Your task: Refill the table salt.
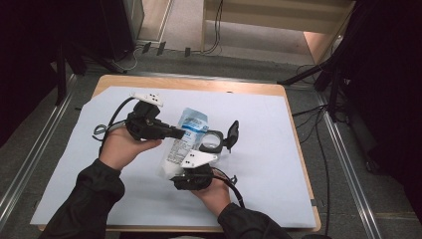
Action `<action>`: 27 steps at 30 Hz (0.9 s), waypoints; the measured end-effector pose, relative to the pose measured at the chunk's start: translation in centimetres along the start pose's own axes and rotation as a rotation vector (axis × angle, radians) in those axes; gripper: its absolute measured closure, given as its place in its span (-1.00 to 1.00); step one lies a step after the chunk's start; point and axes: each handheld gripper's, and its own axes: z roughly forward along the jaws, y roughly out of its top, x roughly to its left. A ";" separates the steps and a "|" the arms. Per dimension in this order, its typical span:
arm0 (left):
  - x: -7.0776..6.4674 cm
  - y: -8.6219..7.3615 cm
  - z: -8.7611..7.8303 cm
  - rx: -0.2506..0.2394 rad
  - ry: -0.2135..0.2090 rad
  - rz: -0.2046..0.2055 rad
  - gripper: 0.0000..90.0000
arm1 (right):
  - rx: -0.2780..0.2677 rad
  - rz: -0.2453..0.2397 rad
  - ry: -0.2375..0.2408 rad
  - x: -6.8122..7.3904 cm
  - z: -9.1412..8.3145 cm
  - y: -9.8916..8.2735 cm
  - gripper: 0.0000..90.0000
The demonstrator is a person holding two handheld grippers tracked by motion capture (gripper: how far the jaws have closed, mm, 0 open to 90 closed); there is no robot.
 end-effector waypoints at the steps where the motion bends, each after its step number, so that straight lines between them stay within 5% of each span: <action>1: 0.0 0.0 0.2 -0.010 0.000 -0.005 1.00 | -0.001 0.001 0.003 0.0 -0.1 0.0 0.07; 27: 0.8 0.6 3.5 0.011 0.012 -0.011 0.98 | 0.016 0.117 0.047 -0.6 -0.4 -0.7 0.19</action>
